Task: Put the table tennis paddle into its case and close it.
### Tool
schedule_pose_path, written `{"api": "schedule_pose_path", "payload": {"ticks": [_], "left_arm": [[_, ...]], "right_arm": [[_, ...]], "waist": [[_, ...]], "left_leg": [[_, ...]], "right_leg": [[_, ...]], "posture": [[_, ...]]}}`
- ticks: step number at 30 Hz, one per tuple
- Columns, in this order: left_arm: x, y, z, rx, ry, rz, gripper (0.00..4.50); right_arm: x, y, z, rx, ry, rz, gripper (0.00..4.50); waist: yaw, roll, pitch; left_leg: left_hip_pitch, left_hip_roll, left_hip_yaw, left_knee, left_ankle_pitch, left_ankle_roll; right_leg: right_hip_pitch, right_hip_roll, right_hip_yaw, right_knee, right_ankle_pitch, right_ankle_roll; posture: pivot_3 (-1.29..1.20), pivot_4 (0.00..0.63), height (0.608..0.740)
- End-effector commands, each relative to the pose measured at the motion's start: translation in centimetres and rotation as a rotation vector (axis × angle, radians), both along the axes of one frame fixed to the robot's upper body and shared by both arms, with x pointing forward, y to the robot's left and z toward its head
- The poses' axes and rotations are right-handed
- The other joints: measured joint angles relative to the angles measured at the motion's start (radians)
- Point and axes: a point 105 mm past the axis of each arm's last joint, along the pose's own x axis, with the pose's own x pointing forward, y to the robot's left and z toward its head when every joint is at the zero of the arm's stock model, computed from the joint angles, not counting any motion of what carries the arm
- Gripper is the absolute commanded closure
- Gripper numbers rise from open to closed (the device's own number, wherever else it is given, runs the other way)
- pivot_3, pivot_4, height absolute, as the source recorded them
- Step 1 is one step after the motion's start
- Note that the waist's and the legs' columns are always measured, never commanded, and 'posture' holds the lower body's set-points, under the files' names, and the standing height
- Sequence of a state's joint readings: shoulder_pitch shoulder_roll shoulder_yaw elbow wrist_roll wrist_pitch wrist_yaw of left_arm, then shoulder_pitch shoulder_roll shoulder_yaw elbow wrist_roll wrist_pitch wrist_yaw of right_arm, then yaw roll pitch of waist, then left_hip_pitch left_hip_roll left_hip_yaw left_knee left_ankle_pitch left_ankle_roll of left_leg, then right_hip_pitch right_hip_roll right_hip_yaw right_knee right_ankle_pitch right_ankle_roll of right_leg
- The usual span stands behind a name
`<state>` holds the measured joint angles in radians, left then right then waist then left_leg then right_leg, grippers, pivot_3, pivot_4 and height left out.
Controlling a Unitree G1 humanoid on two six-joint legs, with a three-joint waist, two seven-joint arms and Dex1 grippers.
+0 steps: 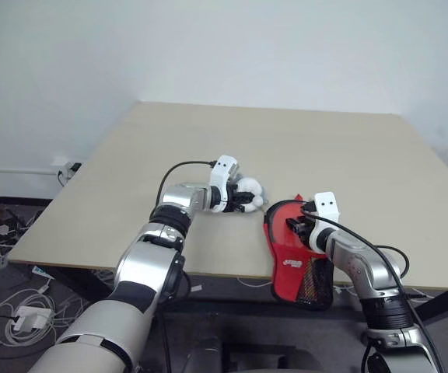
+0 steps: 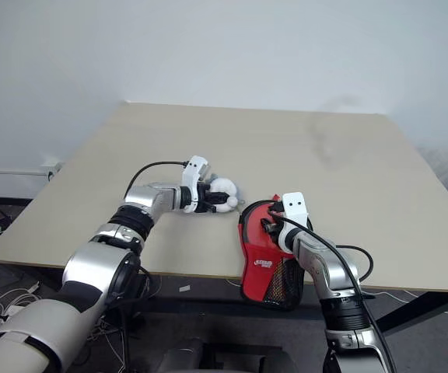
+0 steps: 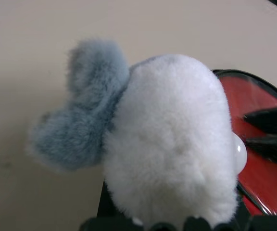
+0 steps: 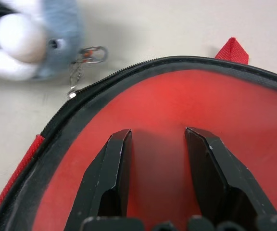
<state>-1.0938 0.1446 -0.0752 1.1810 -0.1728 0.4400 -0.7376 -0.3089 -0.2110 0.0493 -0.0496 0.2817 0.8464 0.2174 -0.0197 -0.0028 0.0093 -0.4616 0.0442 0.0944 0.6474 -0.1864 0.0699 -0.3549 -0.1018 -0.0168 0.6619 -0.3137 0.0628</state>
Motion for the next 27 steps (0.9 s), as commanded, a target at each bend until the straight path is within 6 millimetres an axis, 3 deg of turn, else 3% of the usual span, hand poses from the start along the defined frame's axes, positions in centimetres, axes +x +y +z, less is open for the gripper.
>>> {"api": "schedule_pose_path", "payload": {"ticks": [1, 7, 17, 24, 27], "left_arm": [[2.2, -1.2, 4.6, 0.004, -0.193, 0.035, 4.01], [2.2, -3.7, 4.8, 0.034, -0.234, 0.021, 4.01], [2.2, -7.6, 6.9, 0.023, -0.334, 0.055, 4.01], [0.8, -11.2, 7.3, -0.015, -0.365, -0.027, 4.01], [-0.4, -12.8, 6.5, -0.015, -0.358, -0.09, 4.01]], "right_arm": [[-2.6, -0.8, -4.7, -0.05, 0.207, -0.032, 2.6], [-3.4, -0.6, -4.8, -0.051, 0.219, -0.026, 2.6], [-4.7, -0.4, -5.1, -0.06, 0.243, -0.026, 2.6], [-5.2, 0.1, -5.2, -0.057, 0.247, -0.023, 2.6], [-5.4, 0.4, -5.2, -0.054, 0.247, -0.019, 2.6]], "waist": [[0.0, -0.001, 0.0], [0.0, -0.003, 0.0], [0.001, -0.004, 0.0], [0.001, -0.005, 0.0], [0.002, -0.005, 0.0]], "left_leg": [[0.0, 0.0, 0.0, 0.0, 0.0, 0.0], [0.0, 0.0, 0.0, 0.0, -0.001, 0.002], [0.0, 0.0, -0.001, 0.001, -0.002, 0.002], [-0.001, 0.0, 0.0, 0.001, -0.002, 0.002], [-0.001, 0.0, -0.001, 0.001, -0.002, 0.002]], "right_leg": [[0.0, 0.0, 0.0, 0.0, 0.0, 0.0], [0.0, 0.0, 0.0, 0.0, 0.0, 0.0], [0.0, 0.0, 0.0, 0.0, 0.0, 0.0], [0.0, 0.0, 0.0, 0.0, 0.0, 0.0], [0.0, 0.0, 0.0, 0.0, 0.0, 0.0]], "posture": [[0.0, 0.0, 0.715], [0.0, 0.0, 0.715], [0.0, 0.0, 0.715], [0.0, 0.0, 0.715], [0.0, 0.0, 0.715]]}}
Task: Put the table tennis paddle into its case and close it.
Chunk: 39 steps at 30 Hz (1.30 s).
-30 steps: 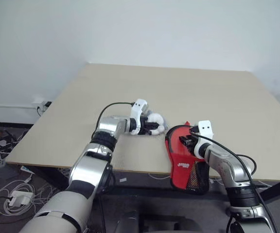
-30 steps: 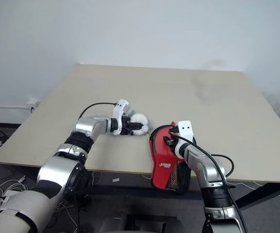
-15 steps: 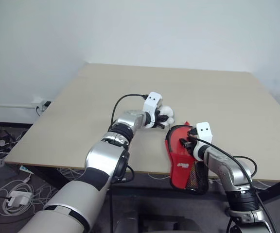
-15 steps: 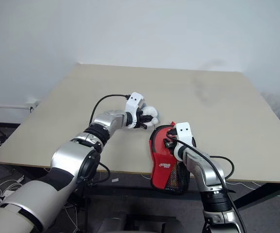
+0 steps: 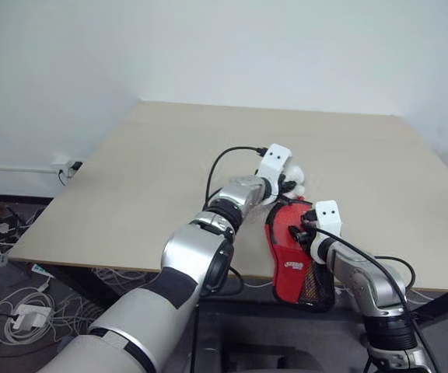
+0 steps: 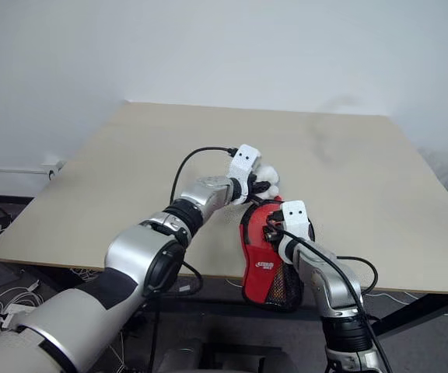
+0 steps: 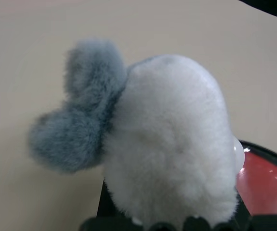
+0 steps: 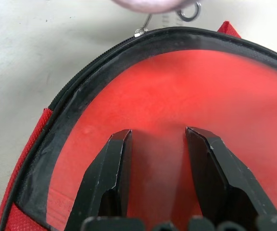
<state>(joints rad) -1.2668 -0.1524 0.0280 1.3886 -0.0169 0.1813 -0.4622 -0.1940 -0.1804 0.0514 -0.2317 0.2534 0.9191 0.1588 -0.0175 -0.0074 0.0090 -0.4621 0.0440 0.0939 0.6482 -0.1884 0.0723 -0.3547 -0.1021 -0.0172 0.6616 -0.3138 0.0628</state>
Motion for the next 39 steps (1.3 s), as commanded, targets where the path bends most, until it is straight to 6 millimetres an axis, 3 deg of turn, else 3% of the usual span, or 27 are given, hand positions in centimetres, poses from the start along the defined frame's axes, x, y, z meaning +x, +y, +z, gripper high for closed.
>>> {"api": "schedule_pose_path", "payload": {"ticks": [1, 8, 9, 15, 22, 30, 37, 39], "left_arm": [[-0.1, -2.5, 3.7, -0.05, -0.142, -0.073, 4.01], [-1.4, -4.2, 3.2, -0.071, -0.156, -0.141, 4.01], [-1.5, -4.3, 3.2, -0.084, -0.143, -0.151, 3.32], [-1.8, -3.7, 3.0, -0.09, -0.121, -0.216, 1.28], [-1.6, -1.7, 3.6, -0.166, -0.065, -0.288, 1.28], [-1.2, 2.3, 4.6, -0.221, -0.044, -0.376, 1.28], [-1.6, 3.4, 3.3, -0.206, -0.024, -0.404, 1.28], [-1.6, 3.0, 3.4, -0.235, -0.015, -0.393, 0.93]], "right_arm": [[-3.1, 0.5, -5.2, -0.023, 0.248, 0.023, 2.6], [-3.2, 0.7, -5.2, -0.029, 0.247, 0.028, 2.6], [-3.1, 0.7, -5.2, -0.028, 0.245, 0.029, 2.6], [-2.7, 1.1, -4.9, -0.02, 0.225, 0.047, 2.6], [-2.4, 1.8, -2.4, 0.049, 0.141, 0.156, 2.6], [-3.4, 2.1, 0.5, 0.047, 0.021, 0.353, 2.6], [-2.7, 2.0, 0.4, 0.027, 0.005, 0.348, 2.6], [-2.5, 1.9, 0.2, 0.016, 0.007, 0.332, 2.6]], "waist": [[-0.001, 0.0, 0.0], [0.001, 0.0, 0.0], [0.001, 0.0, 0.0], [0.0, 0.0, 0.0], [-0.002, 0.0, 0.0], [-0.003, 0.0, 0.0], [-0.002, 0.0, 0.0], [-0.002, 0.0, 0.0]], "left_leg": [[0.0, 0.0, 0.0, 0.0, 0.0, 0.0], [0.0, 0.0, 0.0, 0.0, 0.0, 0.0], [0.0, 0.0, 0.0, 0.0, 0.0, 0.0], [0.0, 0.0, 0.0, 0.0, 0.0, 0.0], [0.0, 0.0, 0.0, 0.0, 0.0, 0.0], [0.0, 0.0, -0.001, 0.0, 0.0, 0.0], [-0.001, 0.0, -0.001, 0.001, 0.0, 0.001], [-0.001, 0.0, -0.001, 0.001, 0.0, 0.001]], "right_leg": [[0.0, 0.0, 0.0, 0.0, 0.0, 0.0], [0.0, 0.0, 0.0, 0.0, 0.0, 0.0], [0.0, 0.0, 0.0, 0.0, 0.0, 0.0], [0.0, 0.0, 0.0, 0.0, 0.0, 0.0], [0.0, 0.0, 0.0, 0.0, 0.0, 0.0], [-0.001, 0.0, 0.001, 0.0, 0.0, 0.0], [-0.001, 0.0, 0.001, 0.0, 0.0, 0.0], [-0.001, 0.0, 0.001, 0.0, 0.0, 0.0]], "posture": [[0.0, 0.0, 0.715], [0.0, 0.0, 0.715], [0.0, 0.0, 0.715], [0.0, 0.0, 0.715], [0.0, 0.0, 0.715], [0.0, 0.0, 0.715], [0.0, 0.0, 0.715], [0.0, 0.0, 0.715]]}}
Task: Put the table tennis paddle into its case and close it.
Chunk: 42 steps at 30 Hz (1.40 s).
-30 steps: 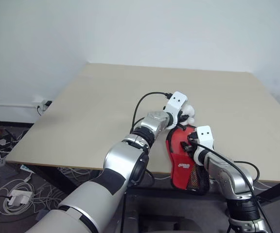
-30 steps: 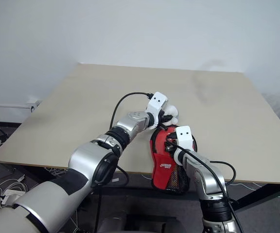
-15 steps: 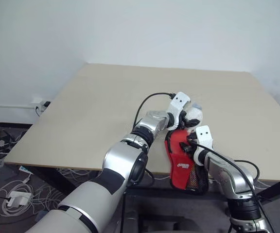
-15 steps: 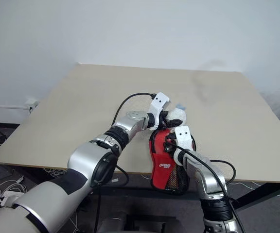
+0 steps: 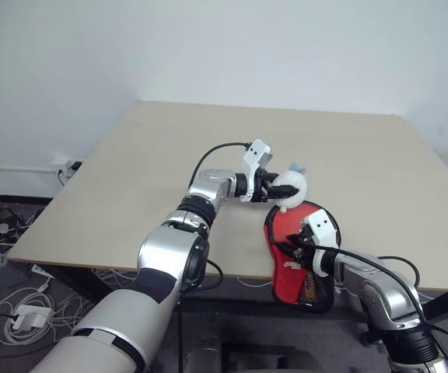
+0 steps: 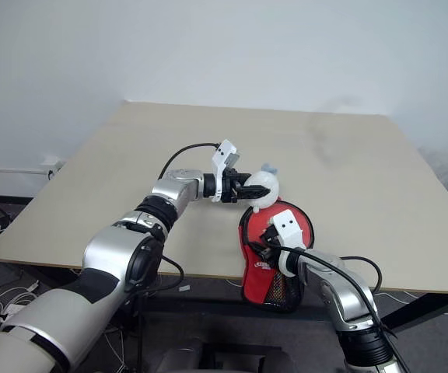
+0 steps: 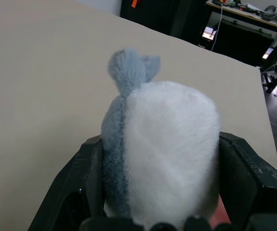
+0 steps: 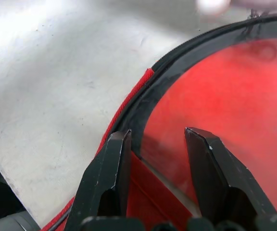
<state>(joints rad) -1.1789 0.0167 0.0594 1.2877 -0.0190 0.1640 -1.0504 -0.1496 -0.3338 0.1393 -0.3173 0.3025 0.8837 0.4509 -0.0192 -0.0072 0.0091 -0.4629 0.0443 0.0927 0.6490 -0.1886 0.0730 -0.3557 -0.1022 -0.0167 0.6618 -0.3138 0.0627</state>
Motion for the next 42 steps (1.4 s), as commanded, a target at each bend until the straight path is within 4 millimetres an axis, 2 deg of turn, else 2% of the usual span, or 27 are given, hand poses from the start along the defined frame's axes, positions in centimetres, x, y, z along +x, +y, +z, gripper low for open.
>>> {"api": "schedule_pose_path", "payload": {"ticks": [1, 3, 4, 10, 14, 16, 19, 22, 25, 29, 30, 35, 38, 42], "left_arm": [[0.3, -1.3, 2.1, -0.06, -0.049, 0.004, 0.71], [0.4, -1.5, 1.8, -0.042, -0.047, 0.019, 0.07], [0.3, -1.5, 1.7, -0.036, -0.047, 0.019, 0.03], [0.2, -0.8, 1.9, -0.028, -0.058, -0.024, 0.03], [1.1, 1.1, 3.5, -0.076, -0.057, 0.017, 0.03], [0.9, 2.0, 3.7, -0.075, -0.07, -0.01, 0.03], [0.2, 3.4, 3.2, -0.047, -0.08, -0.076, 0.03], [-1.5, 4.6, 1.9, -0.002, -0.084, -0.163, 0.03], [-3.7, 5.2, 0.5, 0.035, -0.079, -0.235, 0.0], [-6.2, 4.8, -0.5, 0.048, -0.068, -0.269, 0.0], [-6.5, 4.4, -0.6, 0.048, -0.069, -0.263, 0.0], [-7.4, 2.1, -0.4, 0.023, -0.08, -0.245, 0.0], [-7.6, 0.9, 0.0, 0.002, -0.083, -0.237, 0.0], [-7.8, -0.5, -0.8, 0.036, -0.114, -0.236, 0.0]], "right_arm": [[0.4, -0.2, -0.8, -0.023, 0.023, -0.022, 2.6], [0.5, -0.2, -0.9, -0.025, 0.025, -0.03, 2.6], [0.6, -0.2, -0.9, -0.024, 0.025, -0.031, 2.6], [0.4, -0.2, 0.8, 0.042, -0.028, -0.015, 2.6], [1.0, -0.8, 3.3, 0.135, -0.103, -0.054, 2.6], [1.7, -1.5, 4.3, 0.17, -0.134, -0.096, 2.6], [2.4, -2.2, 5.6, 0.221, -0.167, -0.134, 2.6], [2.8, -2.8, 6.5, 0.252, -0.191, -0.16, 2.6], [3.0, -2.9, 6.9, 0.275, -0.193, -0.162, 1.73], [3.9, -3.7, 6.5, 0.219, -0.194, -0.213, 0.27], [4.4, -4.1, 6.4, 0.205, -0.192, -0.242, 0.04], [6.6, -5.7, 6.2, 0.163, -0.176, -0.34, 0.04], [7.1, -5.9, 6.3, 0.15, -0.178, -0.354, 0.04], [7.4, -6.1, 6.1, 0.143, -0.172, -0.37, 0.04]], "waist": [[0.0, 0.0, 0.0], [0.0, 0.0, 0.0], [0.0, 0.0, 0.0], [0.0, 0.0, 0.0], [0.0, 0.001, 0.001], [0.0, 0.002, 0.001], [0.0, 0.002, 0.001], [-0.001, 0.002, 0.001], [-0.001, 0.003, 0.002], [0.002, 0.003, 0.002], [0.003, 0.003, 0.002], [0.002, 0.004, 0.002], [0.001, 0.004, 0.002], [0.001, 0.005, 0.002]], "left_leg": [[0.0, 0.0, 0.0, 0.0, 0.0, 0.0], [0.0, 0.0, 0.0, 0.001, 0.0, 0.0], [0.0, 0.0, 0.0, 0.001, 0.0, 0.001], [0.0, 0.0, 0.0, 0.001, 0.0, 0.001], [0.0, 0.0, 0.0, 0.001, 0.0, 0.001], [0.0, 0.0, -0.001, 0.001, 0.0, 0.001], [-0.001, 0.0, 0.0, 0.001, 0.001, -0.001], [0.0, 0.0, 0.002, 0.0, 0.002, -0.004], [0.0, 0.0, 0.002, 0.0, 0.003, -0.005], [-0.001, 0.0, 0.002, 0.001, 0.003, -0.005], [-0.001, 0.0, 0.002, 0.001, 0.003, -0.004], [0.0, 0.0, 0.001, 0.002, 0.003, -0.004], [0.0, 0.0, 0.002, 0.001, 0.003, -0.004], [0.0, 0.0, 0.002, 0.001, 0.003, -0.004]], "right_leg": [[0.0, 0.0, 0.0, 0.0, 0.0, 0.0], [0.0, 0.0, 0.0, 0.0, 0.0, 0.0], [0.0, 0.0, 0.0, 0.0, 0.0, 0.0], [0.0, 0.0, 0.0, 0.0, 0.0, 0.0], [0.0, 0.0, 0.0, 0.0, 0.0, 0.0], [0.0, 0.0, 0.0, 0.001, 0.0, 0.0], [-0.001, 0.0, 0.0, 0.001, 0.0, 0.0], [0.0, 0.0, 0.001, 0.001, 0.0, 0.0], [-0.001, 0.0, 0.001, 0.001, 0.0, 0.0], [0.0, 0.0, 0.001, 0.001, 0.0, 0.0], [0.0, 0.0, 0.001, 0.001, 0.0, 0.0], [0.0, 0.0, 0.001, 0.001, 0.0, 0.0], [0.0, 0.0, 0.001, 0.001, 0.0, 0.0], [0.0, 0.0, 0.002, 0.001, 0.0, 0.0]], "posture": [[0.0, 0.0, 0.715], [0.0, 0.0, 0.715], [0.0, 0.0, 0.715], [0.0, 0.0, 0.715], [0.0, 0.0, 0.715], [0.0, 0.0, 0.715], [0.0, 0.0, 0.715], [0.0, 0.0, 0.715], [0.0, 0.0, 0.715], [0.0, 0.0, 0.715], [0.0, 0.0, 0.715], [0.0, 0.0, 0.715], [0.0, 0.0, 0.715], [0.0, 0.0, 0.715]]}}
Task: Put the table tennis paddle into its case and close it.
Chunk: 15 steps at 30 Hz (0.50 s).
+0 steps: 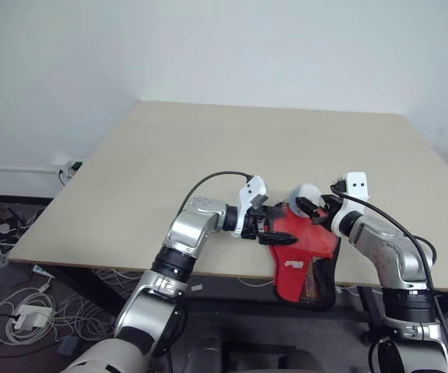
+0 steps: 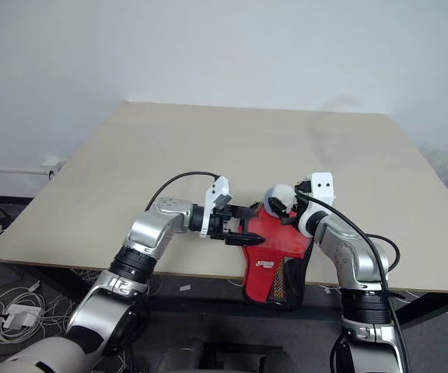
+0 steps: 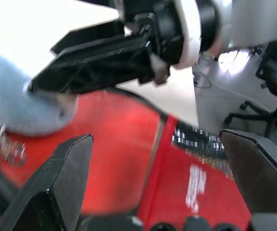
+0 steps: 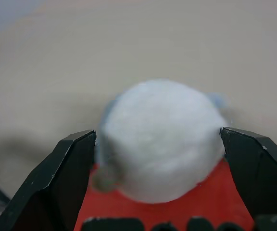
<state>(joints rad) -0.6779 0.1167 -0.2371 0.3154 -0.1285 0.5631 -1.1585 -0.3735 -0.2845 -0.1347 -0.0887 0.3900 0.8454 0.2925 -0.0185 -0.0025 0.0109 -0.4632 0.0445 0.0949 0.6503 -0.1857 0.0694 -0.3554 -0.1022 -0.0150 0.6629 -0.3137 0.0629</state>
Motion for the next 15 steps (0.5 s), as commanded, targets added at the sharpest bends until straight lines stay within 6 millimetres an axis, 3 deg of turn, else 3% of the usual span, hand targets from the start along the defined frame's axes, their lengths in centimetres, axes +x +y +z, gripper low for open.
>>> {"api": "schedule_pose_path", "payload": {"ticks": [1, 8, 15], "left_arm": [[0.1, -1.3, 0.5, 0.007, -0.076, -0.004, 0.0], [1.2, -3.4, -3.6, 0.142, -0.14, 0.095, 0.0], [1.9, -5.3, -4.2, 0.152, -0.203, 0.141, 0.0]], "right_arm": [[0.7, -0.4, 1.6, -0.007, -0.061, -0.026, 0.04], [1.2, -0.5, 0.7, -0.008, -0.016, -0.063, 0.04], [1.6, -0.5, 0.5, -0.007, -0.004, -0.08, 0.04]], "waist": [[0.0, 0.001, 0.0], [0.002, 0.002, 0.0], [0.002, 0.002, 0.0]], "left_leg": [[0.0, 0.0, 0.0, 0.0, 0.0, 0.0], [0.0, 0.0, 0.0, 0.0, 0.0, 0.0], [0.0, -0.001, 0.0, 0.0, -0.002, 0.003]], "right_leg": [[0.0, 0.0, 0.0, 0.0, 0.0, 0.0], [0.0, 0.0, 0.0, 0.0, 0.0, 0.0], [0.0, 0.0, 0.0, 0.0, 0.0, 0.0]], "posture": [[0.0, 0.0, 0.715], [0.0, 0.0, 0.715], [0.0, 0.0, 0.715]]}}
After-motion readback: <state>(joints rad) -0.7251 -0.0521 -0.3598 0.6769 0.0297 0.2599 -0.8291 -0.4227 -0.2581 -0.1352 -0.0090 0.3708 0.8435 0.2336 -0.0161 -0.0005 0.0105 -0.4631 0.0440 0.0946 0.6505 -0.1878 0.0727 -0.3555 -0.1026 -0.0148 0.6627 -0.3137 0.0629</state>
